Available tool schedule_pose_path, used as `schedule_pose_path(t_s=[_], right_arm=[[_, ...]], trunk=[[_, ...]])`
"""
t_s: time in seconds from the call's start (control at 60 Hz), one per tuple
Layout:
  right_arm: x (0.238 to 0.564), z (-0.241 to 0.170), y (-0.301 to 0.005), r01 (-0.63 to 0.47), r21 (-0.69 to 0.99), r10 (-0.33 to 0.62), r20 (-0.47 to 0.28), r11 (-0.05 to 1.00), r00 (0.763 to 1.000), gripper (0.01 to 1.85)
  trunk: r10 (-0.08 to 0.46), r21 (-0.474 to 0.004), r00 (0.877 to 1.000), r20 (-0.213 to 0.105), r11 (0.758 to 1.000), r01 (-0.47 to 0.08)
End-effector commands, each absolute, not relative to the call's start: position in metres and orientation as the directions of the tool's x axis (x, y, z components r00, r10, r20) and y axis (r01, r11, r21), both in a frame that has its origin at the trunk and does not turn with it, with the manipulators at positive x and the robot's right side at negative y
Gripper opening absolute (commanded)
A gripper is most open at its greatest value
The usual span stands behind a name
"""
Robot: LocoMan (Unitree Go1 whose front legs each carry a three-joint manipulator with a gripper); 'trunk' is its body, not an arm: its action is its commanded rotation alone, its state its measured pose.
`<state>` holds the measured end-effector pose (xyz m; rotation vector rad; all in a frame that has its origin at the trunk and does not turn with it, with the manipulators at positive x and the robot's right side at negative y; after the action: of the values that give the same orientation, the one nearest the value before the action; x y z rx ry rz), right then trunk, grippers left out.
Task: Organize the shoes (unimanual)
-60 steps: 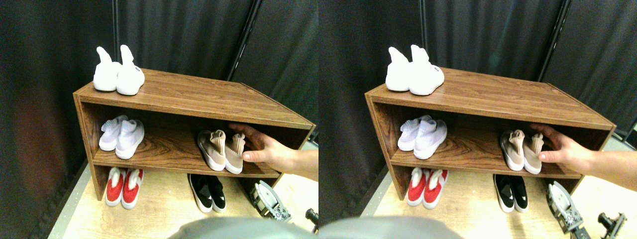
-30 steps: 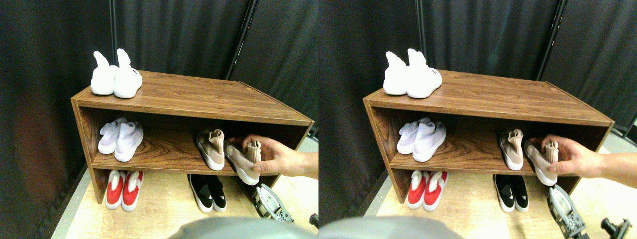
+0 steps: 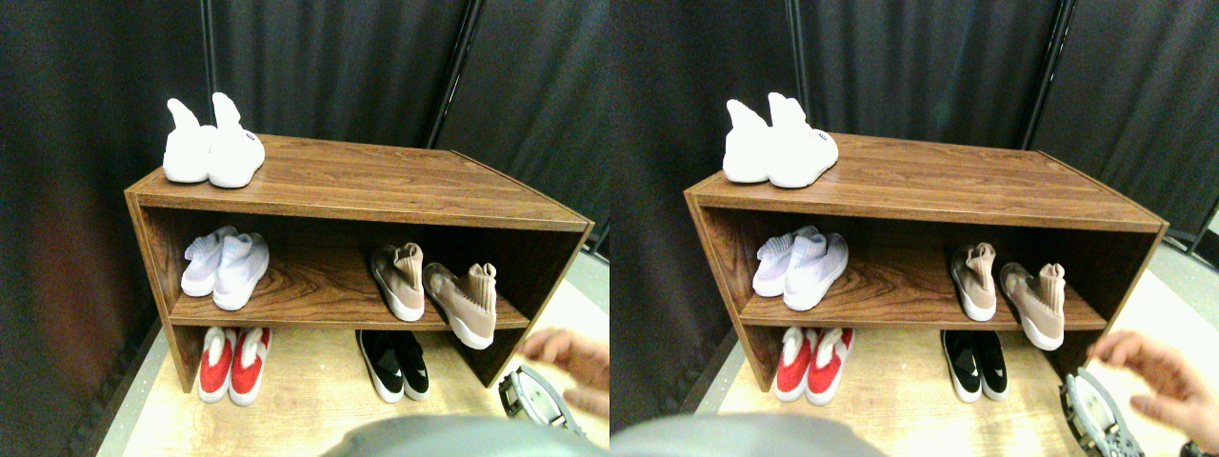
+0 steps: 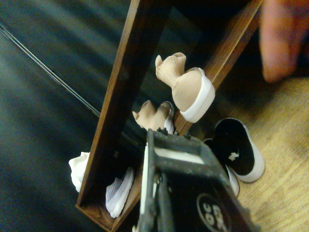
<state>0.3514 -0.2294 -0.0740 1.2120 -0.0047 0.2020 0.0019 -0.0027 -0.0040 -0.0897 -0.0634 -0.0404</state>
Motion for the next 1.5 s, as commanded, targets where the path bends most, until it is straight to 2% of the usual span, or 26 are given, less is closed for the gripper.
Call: schedule_pose_path(t_s=[0.017,0.35,0.533,0.583,0.833,1.133,1.267,1.317,1.333,1.483,1.5], right_arm=[[0.348,-0.067,-0.229,-0.224,0.907,0.179,0.169,0.357,0.969,0.06],[0.347,-0.066,-0.232,-0.236,0.905,0.198,0.174,0.354,0.965,0.06],[0.346,-0.066,-0.233,-0.228,0.902,0.177,0.173,0.367,0.969,0.06],[0.346,-0.066,-0.234,-0.221,0.916,0.167,0.173,0.335,0.971,0.06],[0.350,-0.067,-0.235,-0.202,0.922,0.165,0.154,0.331,0.974,0.06],[0.354,-0.068,-0.234,-0.199,0.921,0.167,0.150,0.336,0.975,0.06],[0.355,-0.067,-0.236,-0.222,0.916,0.176,0.171,0.334,0.969,0.06],[0.356,-0.067,-0.237,-0.210,0.907,0.148,0.166,0.366,0.975,0.06],[0.357,-0.067,-0.237,-0.218,0.907,0.169,0.166,0.361,0.971,0.06],[0.357,-0.065,-0.238,-0.170,0.945,0.139,0.135,0.280,0.981,0.06],[0.356,-0.065,-0.238,-0.148,0.948,0.133,0.114,0.281,0.984,0.24]], trunk=[[-0.040,-0.100,0.996,0.084,0.994,0.049],[-0.040,-0.102,0.996,0.084,0.994,0.048],[-0.041,-0.100,0.996,0.081,0.994,0.049],[-0.041,-0.100,0.996,0.081,0.994,0.049],[-0.037,-0.101,0.996,0.078,0.994,0.045],[-0.041,-0.096,0.997,0.072,0.994,0.048],[-0.045,-0.094,0.997,0.069,0.994,0.052],[-0.046,-0.094,0.996,0.071,0.994,0.053],[-0.046,-0.094,0.996,0.071,0.994,0.053],[-0.048,-0.092,0.997,0.067,0.994,0.054],[-0.048,-0.092,0.997,0.067,0.994,0.054]])
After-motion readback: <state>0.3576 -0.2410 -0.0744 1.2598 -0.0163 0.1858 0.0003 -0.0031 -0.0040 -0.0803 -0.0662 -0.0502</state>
